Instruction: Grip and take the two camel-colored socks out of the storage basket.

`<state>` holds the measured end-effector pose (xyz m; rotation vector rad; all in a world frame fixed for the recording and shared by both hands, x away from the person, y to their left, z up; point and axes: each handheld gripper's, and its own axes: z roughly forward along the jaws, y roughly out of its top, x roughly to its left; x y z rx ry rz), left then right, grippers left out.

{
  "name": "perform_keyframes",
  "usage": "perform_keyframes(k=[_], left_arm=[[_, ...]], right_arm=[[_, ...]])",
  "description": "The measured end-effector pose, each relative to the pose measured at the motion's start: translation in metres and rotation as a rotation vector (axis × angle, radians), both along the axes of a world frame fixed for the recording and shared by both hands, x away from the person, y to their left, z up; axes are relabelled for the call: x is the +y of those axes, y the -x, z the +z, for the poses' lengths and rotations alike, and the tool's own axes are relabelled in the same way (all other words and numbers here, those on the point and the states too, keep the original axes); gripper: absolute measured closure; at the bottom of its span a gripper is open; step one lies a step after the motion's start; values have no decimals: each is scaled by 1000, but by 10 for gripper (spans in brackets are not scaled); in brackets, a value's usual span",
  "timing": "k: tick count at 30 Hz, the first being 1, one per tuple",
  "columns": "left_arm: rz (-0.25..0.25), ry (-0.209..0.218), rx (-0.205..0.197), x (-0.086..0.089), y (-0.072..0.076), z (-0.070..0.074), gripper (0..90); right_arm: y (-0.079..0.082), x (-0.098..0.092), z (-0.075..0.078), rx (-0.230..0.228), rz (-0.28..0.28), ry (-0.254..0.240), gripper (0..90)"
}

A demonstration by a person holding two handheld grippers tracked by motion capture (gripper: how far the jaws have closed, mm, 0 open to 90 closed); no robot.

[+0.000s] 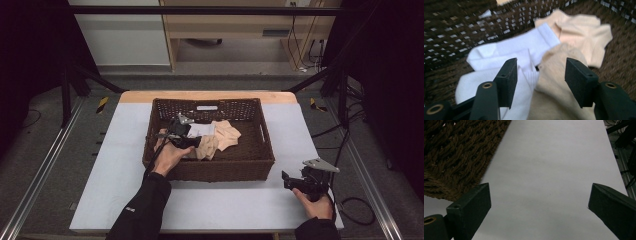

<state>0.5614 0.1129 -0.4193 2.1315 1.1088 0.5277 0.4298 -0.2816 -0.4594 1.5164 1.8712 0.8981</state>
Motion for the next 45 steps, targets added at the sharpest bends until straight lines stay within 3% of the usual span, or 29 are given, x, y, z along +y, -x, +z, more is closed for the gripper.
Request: perform_keyframes(k=[8,9,15,21,23,24,29,38,45], left_arm=[[-2,11,58,0,-3,-2,685],[-3,9,57,0,-3,-2,745],[-12,21,34,1,-1,1,850],[-16,77,-39,4,3,9,858],[-12,116,-54,5,4,12,858],[-7,159,-72,8,4,16,860],[-14,203,-121,10,5,23,859],[-11,272,-249,14,14,53,860],[-41,316,-294,17,29,77,860]], right_arm=[[0,0,0,3,5,3,48],[0,0,0,2,5,3,48],[0,0,0,7,0,0,48],[0,-1,1,0,-5,-3,49],[0,-1,1,0,-4,0,49],[0,-1,1,2,-4,0,48],[0,-1,1,-1,-3,2,49],[-1,-3,1,-5,-9,2,49],[0,-3,2,-8,-12,2,49]])
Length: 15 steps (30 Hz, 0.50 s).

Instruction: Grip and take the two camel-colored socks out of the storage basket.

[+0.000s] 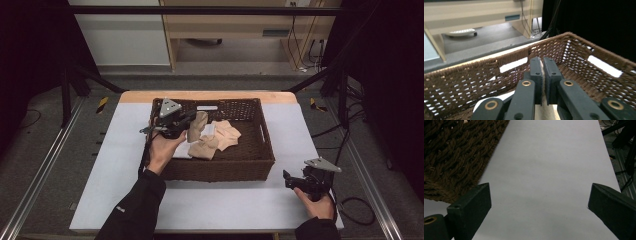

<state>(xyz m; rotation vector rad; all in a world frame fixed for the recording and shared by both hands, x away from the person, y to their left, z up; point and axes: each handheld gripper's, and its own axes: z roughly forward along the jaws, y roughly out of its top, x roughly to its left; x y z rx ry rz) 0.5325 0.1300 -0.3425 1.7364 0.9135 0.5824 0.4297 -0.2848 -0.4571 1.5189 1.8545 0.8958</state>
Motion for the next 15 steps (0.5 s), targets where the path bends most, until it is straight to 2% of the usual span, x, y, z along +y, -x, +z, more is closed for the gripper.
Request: perform_keyframes(k=[15], left_arm=[[-71,73,-69,15,47,33,861]], right_arm=[[2,-2,1,-7,-9,-2,49]])
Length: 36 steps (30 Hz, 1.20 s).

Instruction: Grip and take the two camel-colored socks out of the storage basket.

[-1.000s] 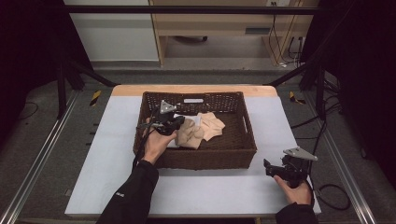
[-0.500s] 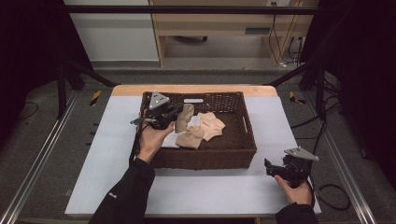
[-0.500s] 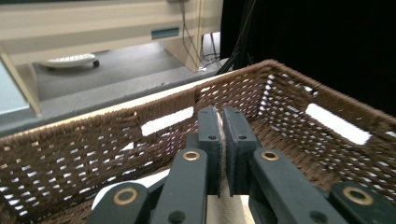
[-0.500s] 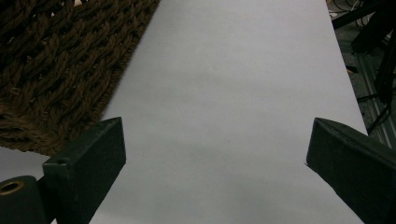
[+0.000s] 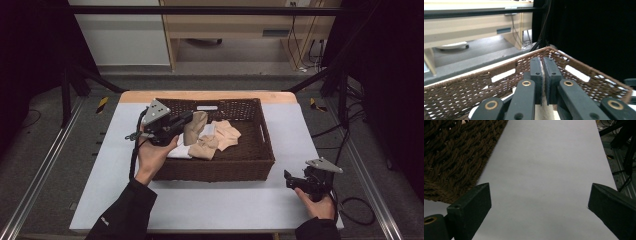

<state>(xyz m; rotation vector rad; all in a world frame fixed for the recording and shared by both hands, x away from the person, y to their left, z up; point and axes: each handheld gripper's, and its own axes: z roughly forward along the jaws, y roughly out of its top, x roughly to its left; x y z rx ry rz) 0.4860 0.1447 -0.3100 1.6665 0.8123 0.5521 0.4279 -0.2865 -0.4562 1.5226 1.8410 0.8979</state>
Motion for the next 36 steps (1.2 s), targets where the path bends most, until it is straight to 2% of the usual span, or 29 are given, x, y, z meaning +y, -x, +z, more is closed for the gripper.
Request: perform_keyframes(k=[8,17,22,36], left_arm=[[-57,25,-26,6,28,9,861],[-87,42,-54,18,58,13,860],[-100,42,-58,24,69,9,860],[-168,5,-24,25,101,-19,860]], right_arm=[[2,1,1,-1,1,2,50],[5,1,2,-7,0,4,51],[6,1,2,-9,-2,8,52],[8,2,3,-11,4,5,53]])
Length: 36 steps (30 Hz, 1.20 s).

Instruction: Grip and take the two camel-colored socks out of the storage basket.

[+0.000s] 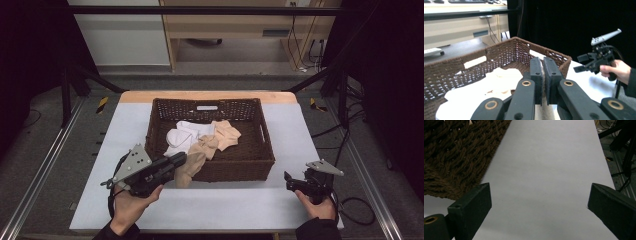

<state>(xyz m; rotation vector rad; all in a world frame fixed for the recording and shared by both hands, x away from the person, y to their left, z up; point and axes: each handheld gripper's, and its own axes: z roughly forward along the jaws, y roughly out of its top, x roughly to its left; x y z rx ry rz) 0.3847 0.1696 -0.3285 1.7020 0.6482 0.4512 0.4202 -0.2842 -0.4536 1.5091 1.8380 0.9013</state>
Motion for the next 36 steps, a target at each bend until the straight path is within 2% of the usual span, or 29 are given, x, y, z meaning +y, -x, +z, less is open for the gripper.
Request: perform_keyframes(k=[6,10,18,23,30,33,36], left_arm=[[-29,-29,36,-1,13,-18,860],[-41,-76,81,-4,17,-38,860],[-44,-139,192,-8,15,-84,860],[-40,-174,247,-10,8,-103,860],[4,-223,281,-10,1,-124,841],[19,-262,274,-12,1,-130,771],[29,-262,263,-12,1,-131,699]], right_arm=[[1,0,0,-3,3,1,54],[1,1,0,2,5,-3,54],[1,1,-1,4,8,2,55],[-1,2,-3,10,9,7,55],[-2,2,-5,22,8,3,55],[-3,4,-6,24,16,10,55],[-3,5,-6,25,23,14,57]])
